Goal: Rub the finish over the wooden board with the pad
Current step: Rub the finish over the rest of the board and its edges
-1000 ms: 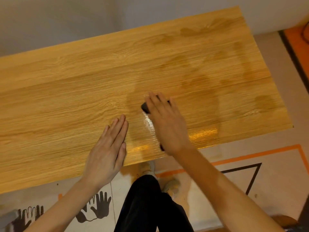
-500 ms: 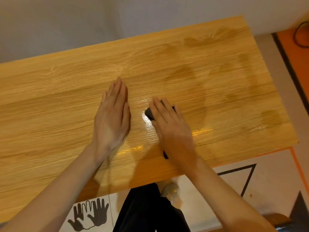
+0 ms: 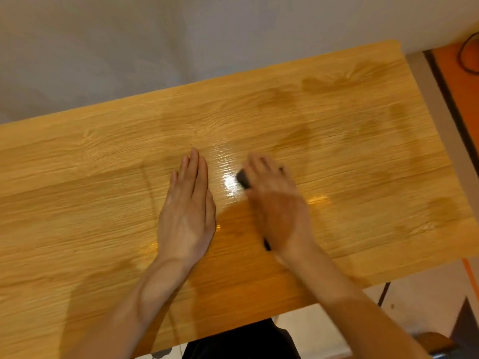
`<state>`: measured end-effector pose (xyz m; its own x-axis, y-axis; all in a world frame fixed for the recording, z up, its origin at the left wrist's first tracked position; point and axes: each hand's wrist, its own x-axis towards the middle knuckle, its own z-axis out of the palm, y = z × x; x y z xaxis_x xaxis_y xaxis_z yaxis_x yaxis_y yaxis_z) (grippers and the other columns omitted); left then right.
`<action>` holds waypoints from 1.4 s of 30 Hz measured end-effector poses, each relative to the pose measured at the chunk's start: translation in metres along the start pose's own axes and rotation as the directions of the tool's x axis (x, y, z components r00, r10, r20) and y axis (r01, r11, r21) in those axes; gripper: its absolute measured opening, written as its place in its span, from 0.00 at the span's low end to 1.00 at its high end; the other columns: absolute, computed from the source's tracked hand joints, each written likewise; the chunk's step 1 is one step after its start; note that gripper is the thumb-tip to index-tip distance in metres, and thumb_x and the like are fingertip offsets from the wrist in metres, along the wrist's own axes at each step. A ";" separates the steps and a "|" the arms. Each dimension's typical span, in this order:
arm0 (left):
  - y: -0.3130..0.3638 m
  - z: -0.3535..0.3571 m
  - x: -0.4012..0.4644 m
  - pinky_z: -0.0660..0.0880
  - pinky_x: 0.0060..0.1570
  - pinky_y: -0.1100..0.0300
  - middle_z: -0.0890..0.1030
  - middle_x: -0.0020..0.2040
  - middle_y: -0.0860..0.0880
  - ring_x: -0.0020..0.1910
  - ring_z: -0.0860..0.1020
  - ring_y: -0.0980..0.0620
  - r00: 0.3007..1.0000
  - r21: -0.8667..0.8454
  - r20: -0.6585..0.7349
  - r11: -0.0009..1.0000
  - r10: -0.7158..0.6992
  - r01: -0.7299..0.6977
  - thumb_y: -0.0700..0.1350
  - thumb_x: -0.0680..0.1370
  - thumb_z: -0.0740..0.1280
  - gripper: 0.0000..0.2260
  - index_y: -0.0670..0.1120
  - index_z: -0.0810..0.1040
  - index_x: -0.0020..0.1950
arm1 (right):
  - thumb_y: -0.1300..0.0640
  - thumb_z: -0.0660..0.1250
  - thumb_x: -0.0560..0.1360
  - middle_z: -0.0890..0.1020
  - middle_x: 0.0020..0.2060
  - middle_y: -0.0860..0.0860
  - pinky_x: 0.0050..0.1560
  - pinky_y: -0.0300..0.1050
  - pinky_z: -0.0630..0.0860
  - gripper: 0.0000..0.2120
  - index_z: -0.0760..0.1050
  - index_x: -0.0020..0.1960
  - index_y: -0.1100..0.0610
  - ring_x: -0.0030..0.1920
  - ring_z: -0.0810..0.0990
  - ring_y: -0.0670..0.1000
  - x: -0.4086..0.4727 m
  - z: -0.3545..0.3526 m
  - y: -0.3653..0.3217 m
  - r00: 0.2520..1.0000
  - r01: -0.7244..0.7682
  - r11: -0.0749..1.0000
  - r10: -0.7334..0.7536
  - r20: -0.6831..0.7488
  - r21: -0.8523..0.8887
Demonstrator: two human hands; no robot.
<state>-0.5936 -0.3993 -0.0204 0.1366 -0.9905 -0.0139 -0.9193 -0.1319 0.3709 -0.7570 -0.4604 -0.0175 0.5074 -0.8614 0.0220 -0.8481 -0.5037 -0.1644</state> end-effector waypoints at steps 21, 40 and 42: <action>0.000 0.000 0.002 0.47 0.80 0.55 0.53 0.82 0.45 0.82 0.49 0.48 1.000 -0.073 0.007 0.997 -0.014 0.015 0.47 0.84 0.54 0.26 0.40 0.55 0.81 | 0.56 0.50 0.84 0.58 0.77 0.54 0.78 0.56 0.49 0.22 0.57 0.77 0.60 0.78 0.53 0.54 0.028 -0.024 0.077 0.854 -0.494 0.856 0.511 -0.098 0.154; 0.007 -0.003 0.006 0.44 0.79 0.59 0.55 0.82 0.46 0.81 0.52 0.49 0.995 0.003 0.052 0.996 -0.086 0.086 0.49 0.83 0.53 0.27 0.41 0.57 0.81 | 0.56 0.56 0.83 0.59 0.77 0.54 0.77 0.54 0.50 0.24 0.56 0.77 0.59 0.77 0.55 0.55 0.081 -0.003 0.002 0.999 -0.027 0.986 0.031 -0.023 0.165; 0.009 -0.004 0.006 0.45 0.79 0.59 0.56 0.82 0.46 0.81 0.53 0.49 0.994 -0.008 0.052 0.996 -0.092 0.093 0.49 0.83 0.54 0.26 0.41 0.58 0.80 | 0.57 0.57 0.82 0.62 0.75 0.54 0.77 0.54 0.54 0.23 0.60 0.76 0.59 0.77 0.58 0.54 0.087 -0.004 0.011 0.993 0.116 0.983 -0.116 -0.010 0.144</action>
<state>-0.5995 -0.4062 -0.0134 0.2015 -0.9748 -0.0961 -0.8997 -0.2230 0.3754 -0.7227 -0.5407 -0.0134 0.6007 -0.7978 0.0510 -0.7526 -0.5858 -0.3008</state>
